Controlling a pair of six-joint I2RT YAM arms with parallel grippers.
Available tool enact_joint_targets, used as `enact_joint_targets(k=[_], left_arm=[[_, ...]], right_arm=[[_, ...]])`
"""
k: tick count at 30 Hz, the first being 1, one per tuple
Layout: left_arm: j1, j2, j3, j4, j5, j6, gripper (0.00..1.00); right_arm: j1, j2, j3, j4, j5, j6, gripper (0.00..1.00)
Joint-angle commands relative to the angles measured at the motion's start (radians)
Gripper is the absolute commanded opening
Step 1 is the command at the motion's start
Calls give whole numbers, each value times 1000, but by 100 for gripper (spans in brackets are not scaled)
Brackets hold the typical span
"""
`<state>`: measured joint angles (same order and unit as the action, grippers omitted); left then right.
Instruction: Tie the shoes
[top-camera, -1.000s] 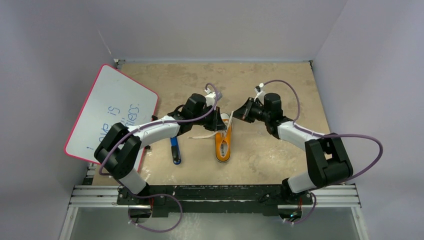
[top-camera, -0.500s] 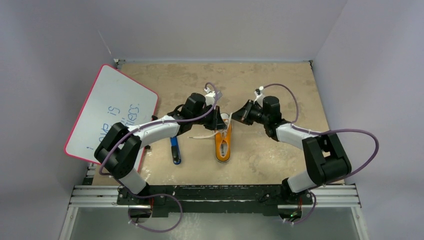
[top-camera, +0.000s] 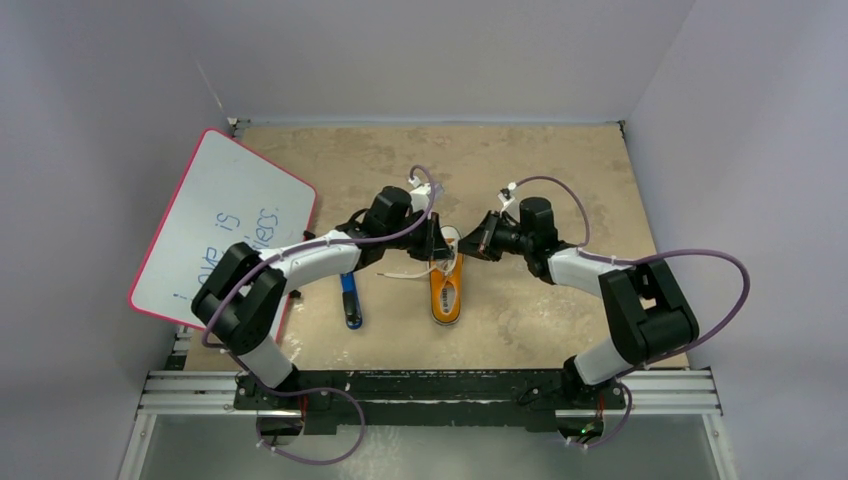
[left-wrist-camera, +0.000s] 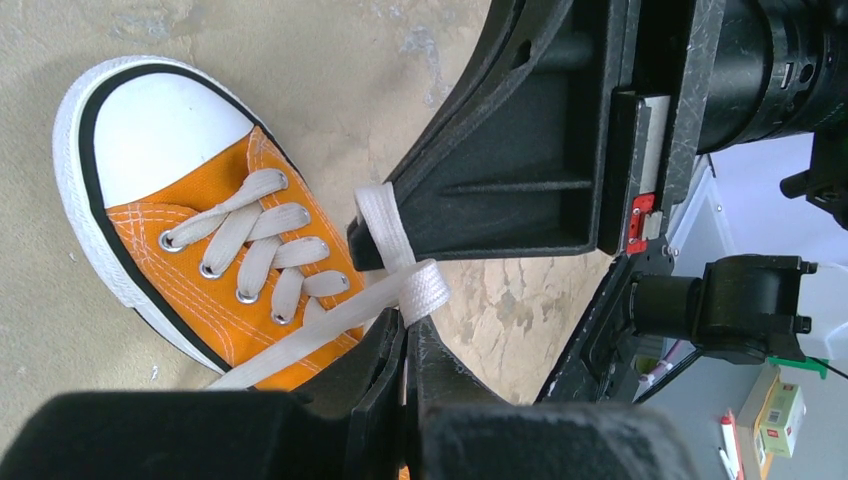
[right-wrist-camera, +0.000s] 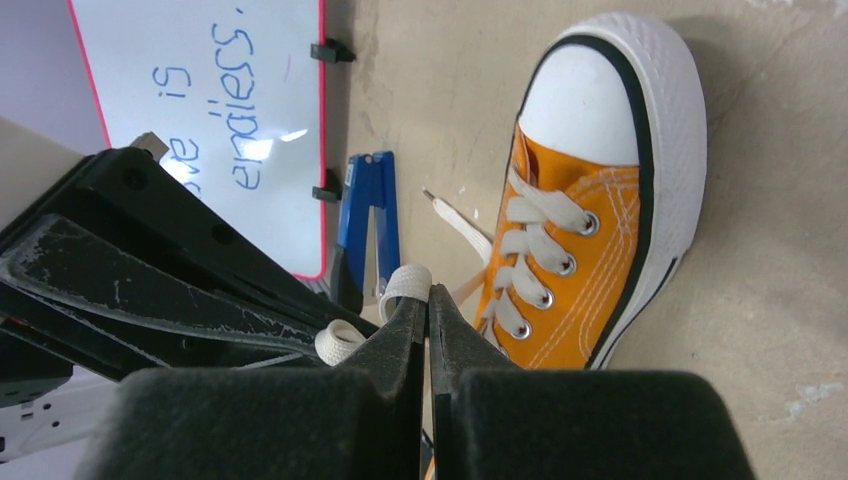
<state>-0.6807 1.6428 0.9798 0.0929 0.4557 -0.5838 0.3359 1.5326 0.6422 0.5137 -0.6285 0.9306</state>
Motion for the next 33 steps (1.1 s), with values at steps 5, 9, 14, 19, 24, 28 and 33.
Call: enact_joint_targets(k=[5,9,14,19,24,28,33], left_arm=[[12,18,43,38,31,10,0],[16,36,71,-13,6,39,1],[27,71,199,-260,-103,127,24],[77,-8,235,-478,-215,193,61],[96,-123,205,-640,-304,214,67],[86,-191,103,-627,-162,151,59],[10,-317,-89,-354,-48,35,55]], right_arm=[[9,53,63,-133,-145,-55,0],[13,80,91,-158,-176,-73,0],[13,107,97,-143,-191,-52,0],[12,110,104,-142,-179,-47,0],[12,120,112,-156,-174,-53,0],[12,129,128,-166,-167,-63,0],[12,134,140,-161,-158,-59,0]])
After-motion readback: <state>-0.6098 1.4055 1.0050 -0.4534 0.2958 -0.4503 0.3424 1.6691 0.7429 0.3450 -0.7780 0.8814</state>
